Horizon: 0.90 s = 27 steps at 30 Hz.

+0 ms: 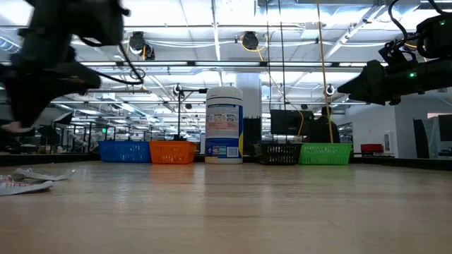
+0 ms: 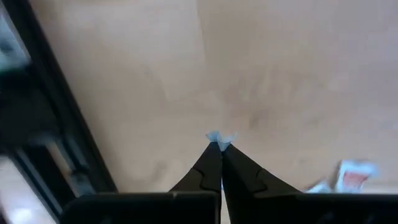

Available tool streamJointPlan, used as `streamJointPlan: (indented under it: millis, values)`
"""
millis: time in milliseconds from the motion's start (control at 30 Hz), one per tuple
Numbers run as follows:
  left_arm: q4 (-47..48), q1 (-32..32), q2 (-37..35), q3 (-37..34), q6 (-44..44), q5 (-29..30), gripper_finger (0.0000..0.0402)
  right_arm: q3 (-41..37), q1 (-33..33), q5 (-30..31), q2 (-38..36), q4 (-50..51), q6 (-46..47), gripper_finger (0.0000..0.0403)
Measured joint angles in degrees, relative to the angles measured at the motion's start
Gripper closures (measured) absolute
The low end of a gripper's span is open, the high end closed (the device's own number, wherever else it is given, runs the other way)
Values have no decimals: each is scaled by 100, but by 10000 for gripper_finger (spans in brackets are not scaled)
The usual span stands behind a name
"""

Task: Pick & Place First Aid Supplies
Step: Put the ointment pack into the orange bin

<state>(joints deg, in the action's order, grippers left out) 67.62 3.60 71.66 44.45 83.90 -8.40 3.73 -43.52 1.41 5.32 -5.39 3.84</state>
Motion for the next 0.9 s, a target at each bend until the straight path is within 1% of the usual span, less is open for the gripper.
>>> streamJointPlan:
  millis: [67,200,333,400,500,633,767,900]
  values:
    - [182,-687,60,242,-636,77,400,-1,1,0,0,0,0,50]
    - [548,-1910,442,909,-1847,323,400,-1,-1,0,-2,0,0,50]
    - [740,-2899,1142,1704,-2990,484,401,1,1,0,-1,0,0,50]
    - [770,-3283,1550,2168,-3485,582,401,1,1,0,0,0,0,50]
    - [854,-3725,2245,2911,-4127,685,401,-1,1,0,0,0,0,50]
    - [963,-4150,3166,4083,-4835,759,401,-1,1,0,-2,0,0,50]
    - [1074,-4475,4036,5250,-5293,848,401,-1,1,0,0,0,0,50]
    - [1223,-4750,4764,6198,-5641,863,401,0,0,0,0,0,0,50]
